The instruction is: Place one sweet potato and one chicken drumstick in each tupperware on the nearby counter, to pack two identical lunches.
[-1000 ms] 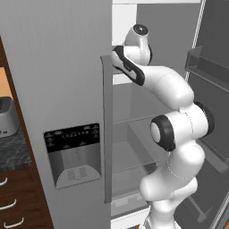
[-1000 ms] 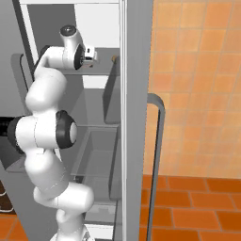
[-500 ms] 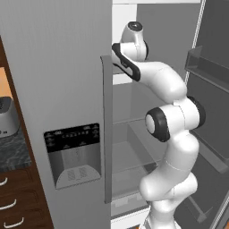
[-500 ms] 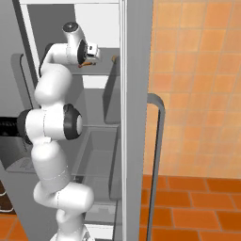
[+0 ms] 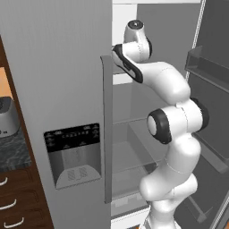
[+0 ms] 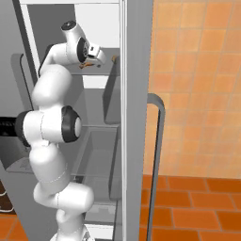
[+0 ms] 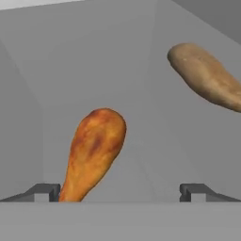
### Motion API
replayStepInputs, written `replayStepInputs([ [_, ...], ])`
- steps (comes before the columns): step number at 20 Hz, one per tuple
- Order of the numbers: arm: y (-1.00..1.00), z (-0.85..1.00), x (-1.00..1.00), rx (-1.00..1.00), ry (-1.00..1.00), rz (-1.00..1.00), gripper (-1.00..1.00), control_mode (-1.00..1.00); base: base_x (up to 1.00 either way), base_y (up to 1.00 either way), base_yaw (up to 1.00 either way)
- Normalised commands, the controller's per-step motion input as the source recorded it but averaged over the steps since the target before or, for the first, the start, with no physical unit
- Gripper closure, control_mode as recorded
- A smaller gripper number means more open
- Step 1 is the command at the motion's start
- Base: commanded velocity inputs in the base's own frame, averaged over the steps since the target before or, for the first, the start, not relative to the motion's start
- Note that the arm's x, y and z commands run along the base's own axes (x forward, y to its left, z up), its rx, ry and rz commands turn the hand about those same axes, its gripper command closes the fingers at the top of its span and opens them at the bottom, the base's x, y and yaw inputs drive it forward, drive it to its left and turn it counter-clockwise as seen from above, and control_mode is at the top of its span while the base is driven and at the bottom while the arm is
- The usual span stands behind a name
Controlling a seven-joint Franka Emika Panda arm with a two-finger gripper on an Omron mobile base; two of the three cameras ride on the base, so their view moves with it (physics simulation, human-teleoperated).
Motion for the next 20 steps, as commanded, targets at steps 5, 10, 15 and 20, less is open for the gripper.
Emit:
replayStepInputs([
  [5,-0.16,0.02,0.00,0.06,0.00,-0.02,-1.00,-1.00,0.00,0.00,0.00],
  [10,0.01,-0.23,0.37,0.04,-0.03,0.00,-1.00,-1.00,0.00,0.00,0.00],
  [15,0.11,-0.24,0.40,0.00,-0.04,0.00,-1.00,-1.00,0.00,0.00,0.00],
  [20,0.14,-0.40,0.08,0.00,0.00,0.00,-1.00,-1.00,0.00,0.00,0.00],
])
